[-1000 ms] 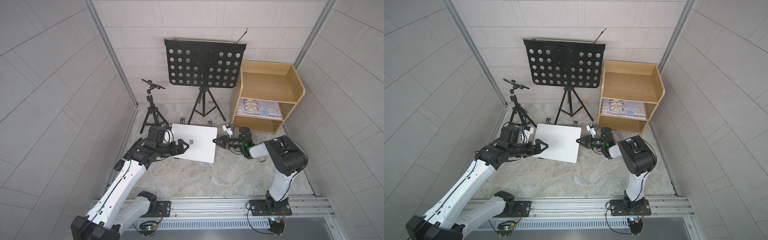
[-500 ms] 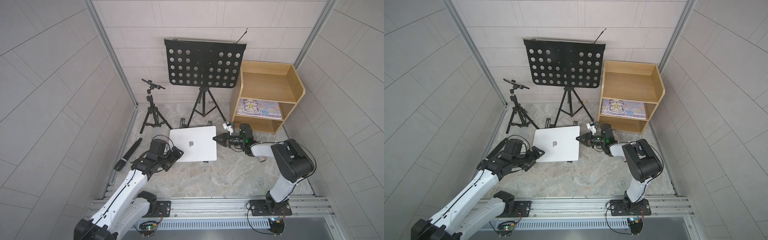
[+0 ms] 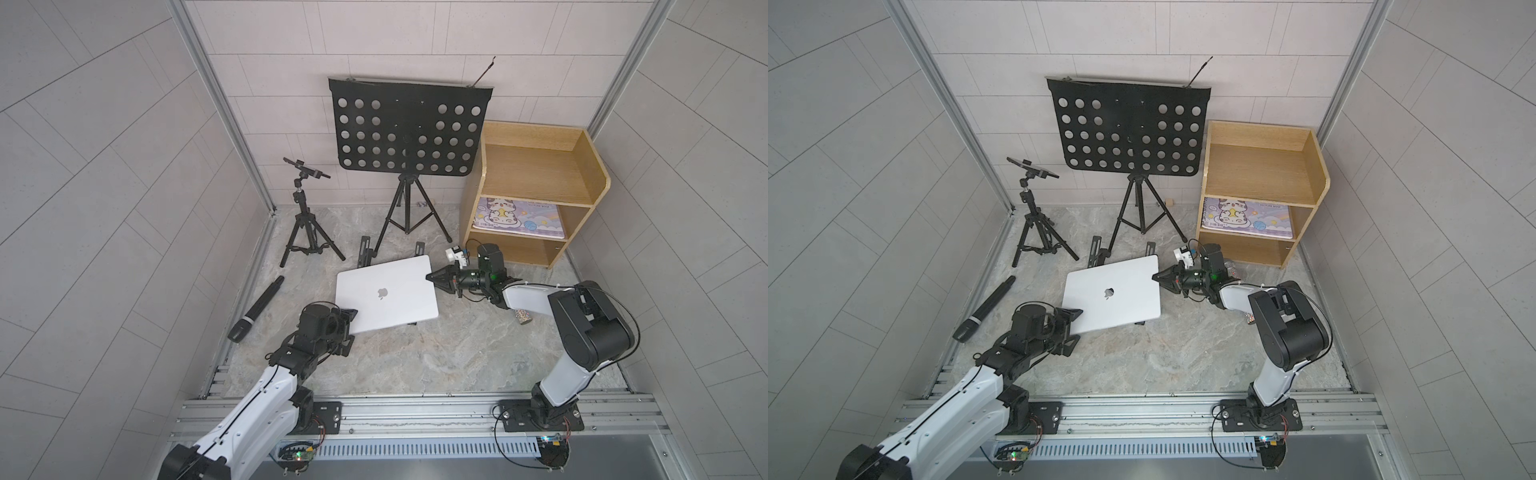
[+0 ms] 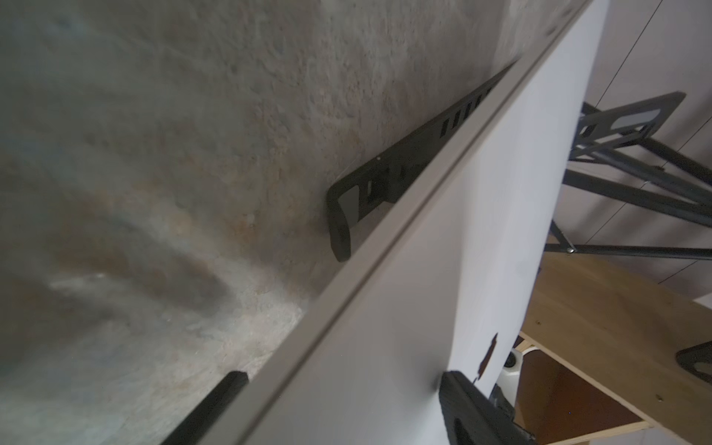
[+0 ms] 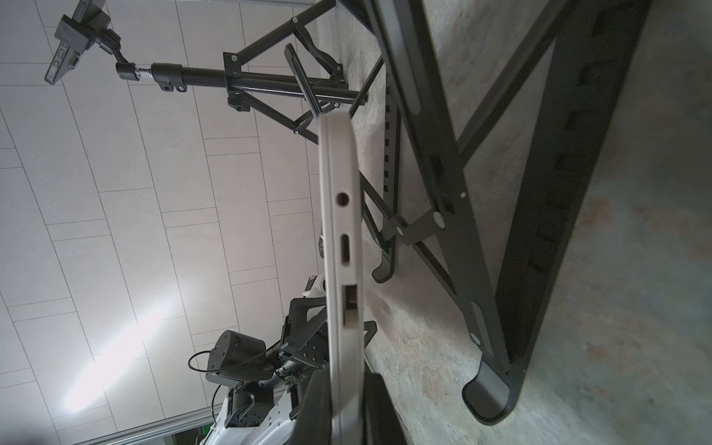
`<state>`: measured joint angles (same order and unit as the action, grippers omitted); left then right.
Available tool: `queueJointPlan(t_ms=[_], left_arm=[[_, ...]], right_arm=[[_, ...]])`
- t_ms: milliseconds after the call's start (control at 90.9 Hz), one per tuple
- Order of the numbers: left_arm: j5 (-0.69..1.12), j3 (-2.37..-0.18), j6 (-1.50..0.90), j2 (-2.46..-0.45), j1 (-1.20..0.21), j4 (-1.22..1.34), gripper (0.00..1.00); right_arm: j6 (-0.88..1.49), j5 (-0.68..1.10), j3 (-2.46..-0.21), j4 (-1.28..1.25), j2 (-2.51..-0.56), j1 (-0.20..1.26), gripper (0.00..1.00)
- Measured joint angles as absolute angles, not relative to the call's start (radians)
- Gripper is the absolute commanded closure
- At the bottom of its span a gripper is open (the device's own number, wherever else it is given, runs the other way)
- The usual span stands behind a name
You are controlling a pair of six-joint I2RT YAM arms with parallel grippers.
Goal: Close the laptop lid and set it aside
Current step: Pick up the laptop from the computer stand.
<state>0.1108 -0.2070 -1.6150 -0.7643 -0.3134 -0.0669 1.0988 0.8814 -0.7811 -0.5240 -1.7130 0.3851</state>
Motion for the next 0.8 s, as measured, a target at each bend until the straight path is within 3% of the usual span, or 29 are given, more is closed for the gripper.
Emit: queueJointPlan(t_ms=[242,385,803], left_arm=[[0.068,-0.194,-1.701,-0.841,-0.313,0.078,0.22],[0.048,-0.190,-1.724,-0.820,-0.312,0.097,0.34],[-0.092,-0.189,-1.765,-0.423,-0.314,-0.104,0.61]], right_arm=[[1.123,0.872,-0.800,-0.476,-1.713,0.388,0.97],[1.125,0.861,-0.814,-0.443,-1.710,0.390,0.97],[1.185,0.848,-0.841,-0.331,-1.682,0.398,0.97]])
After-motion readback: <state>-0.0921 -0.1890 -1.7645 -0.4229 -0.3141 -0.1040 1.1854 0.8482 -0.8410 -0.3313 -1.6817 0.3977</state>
